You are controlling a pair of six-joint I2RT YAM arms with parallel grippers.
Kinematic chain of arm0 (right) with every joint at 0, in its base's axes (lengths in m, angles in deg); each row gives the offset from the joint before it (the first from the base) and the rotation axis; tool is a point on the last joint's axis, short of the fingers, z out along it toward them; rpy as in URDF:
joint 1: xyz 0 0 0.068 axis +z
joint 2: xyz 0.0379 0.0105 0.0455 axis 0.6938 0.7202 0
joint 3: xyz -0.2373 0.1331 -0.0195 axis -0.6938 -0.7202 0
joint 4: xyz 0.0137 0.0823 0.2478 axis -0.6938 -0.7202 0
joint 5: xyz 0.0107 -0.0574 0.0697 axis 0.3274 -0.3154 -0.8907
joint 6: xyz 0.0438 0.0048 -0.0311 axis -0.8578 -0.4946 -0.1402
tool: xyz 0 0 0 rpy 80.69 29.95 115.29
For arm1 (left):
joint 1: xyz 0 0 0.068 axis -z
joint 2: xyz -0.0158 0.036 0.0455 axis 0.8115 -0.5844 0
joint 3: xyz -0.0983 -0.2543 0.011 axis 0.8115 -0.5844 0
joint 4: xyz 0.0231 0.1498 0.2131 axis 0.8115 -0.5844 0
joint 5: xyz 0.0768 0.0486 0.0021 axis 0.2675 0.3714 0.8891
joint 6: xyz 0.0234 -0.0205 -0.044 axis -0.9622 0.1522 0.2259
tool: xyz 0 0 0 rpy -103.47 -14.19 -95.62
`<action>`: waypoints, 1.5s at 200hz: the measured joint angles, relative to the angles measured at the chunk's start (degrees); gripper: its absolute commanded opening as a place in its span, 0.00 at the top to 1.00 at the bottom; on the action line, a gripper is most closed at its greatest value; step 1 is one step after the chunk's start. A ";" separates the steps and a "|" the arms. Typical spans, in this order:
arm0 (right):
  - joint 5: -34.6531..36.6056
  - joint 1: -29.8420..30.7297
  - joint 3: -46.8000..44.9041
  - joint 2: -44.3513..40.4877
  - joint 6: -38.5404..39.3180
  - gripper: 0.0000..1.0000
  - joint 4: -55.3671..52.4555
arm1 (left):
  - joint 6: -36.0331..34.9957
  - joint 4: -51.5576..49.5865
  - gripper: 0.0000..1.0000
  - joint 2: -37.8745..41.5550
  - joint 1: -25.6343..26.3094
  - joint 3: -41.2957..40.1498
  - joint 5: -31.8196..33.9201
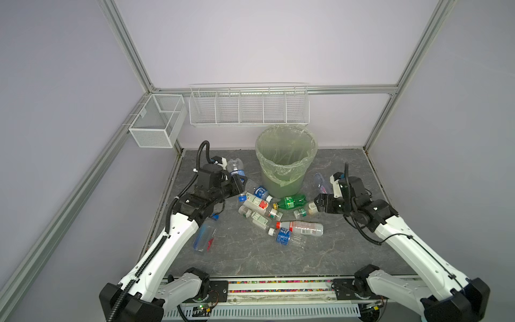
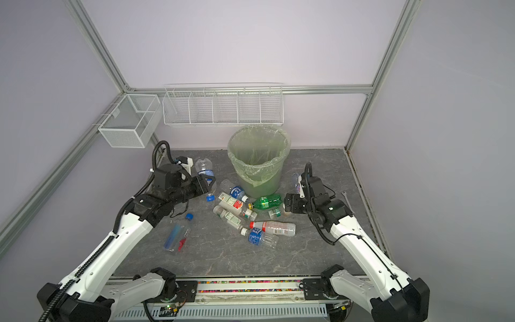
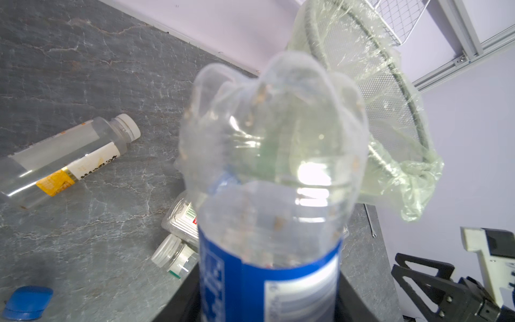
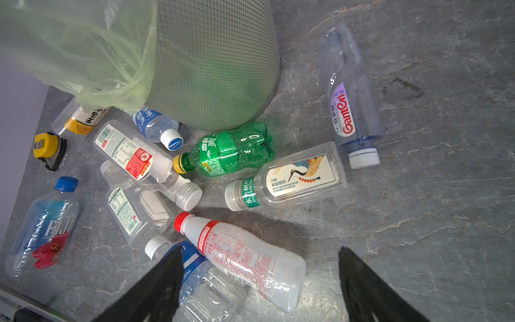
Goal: Throw the plastic bottles in the bin
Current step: Throw the plastic bottle into the trash bin.
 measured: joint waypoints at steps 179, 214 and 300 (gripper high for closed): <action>1.07 0.00 -0.76 0.00 -0.39 0.12 0.04 | 1.86 5.27 0.60 -14.45 0.02 19.82 -9.44; 1.09 0.00 -0.81 0.00 -0.39 0.12 0.04 | 4.37 8.76 0.60 -19.30 0.68 23.06 -10.49; 1.51 0.00 -0.92 0.00 -0.37 0.12 0.00 | 8.52 11.28 0.49 -36.83 5.79 39.10 -9.31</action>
